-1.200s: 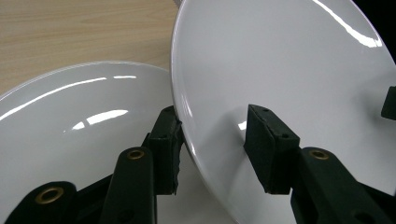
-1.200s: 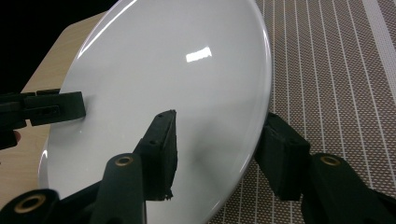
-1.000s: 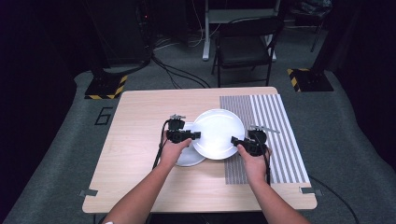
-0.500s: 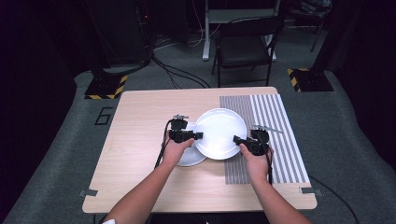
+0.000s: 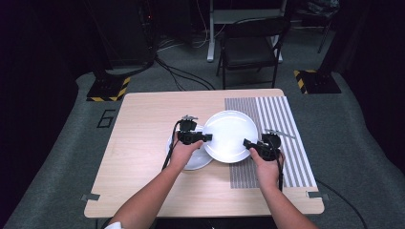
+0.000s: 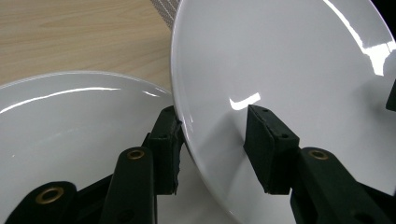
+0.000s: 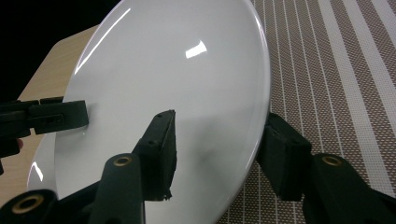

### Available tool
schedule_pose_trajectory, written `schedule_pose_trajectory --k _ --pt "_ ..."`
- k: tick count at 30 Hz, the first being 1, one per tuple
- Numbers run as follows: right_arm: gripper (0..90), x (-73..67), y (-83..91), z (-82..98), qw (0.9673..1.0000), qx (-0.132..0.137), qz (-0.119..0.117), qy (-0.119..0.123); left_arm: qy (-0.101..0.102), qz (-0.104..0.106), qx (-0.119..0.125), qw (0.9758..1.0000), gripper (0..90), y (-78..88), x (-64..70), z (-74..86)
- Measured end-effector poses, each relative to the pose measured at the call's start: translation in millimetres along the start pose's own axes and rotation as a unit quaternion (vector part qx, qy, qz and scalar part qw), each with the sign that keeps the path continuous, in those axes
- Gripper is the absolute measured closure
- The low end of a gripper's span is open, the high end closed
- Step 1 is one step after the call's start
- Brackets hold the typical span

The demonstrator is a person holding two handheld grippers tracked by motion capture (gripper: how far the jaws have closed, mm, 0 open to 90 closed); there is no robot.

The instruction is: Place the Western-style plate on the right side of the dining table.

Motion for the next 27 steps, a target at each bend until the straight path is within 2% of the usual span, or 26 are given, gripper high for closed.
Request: schedule_pose_trajectory --k 15,27 --pt "49.0 11.4 14.1 -1.5 0.9999 0.014 0.009 -0.005 -0.008 0.013 -0.003 0.9999 57.0 -10.3 12.1 -2.6" --pt "48.9 21.9 20.9 -3.2 0.9996 0.019 0.016 -0.013 -0.018 0.022 -0.002 0.9996 57.2 -19.1 23.9 -11.8"
Point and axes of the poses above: each handheld gripper's, and its own axes: y roughly backward along the jaws, z roughly out of its underside, x roughly to its right, the point moved 2 cm from there along -y, roughly forward along the jaws, and after that the axes turned 1 degree about -z, right-handed, at the moved point
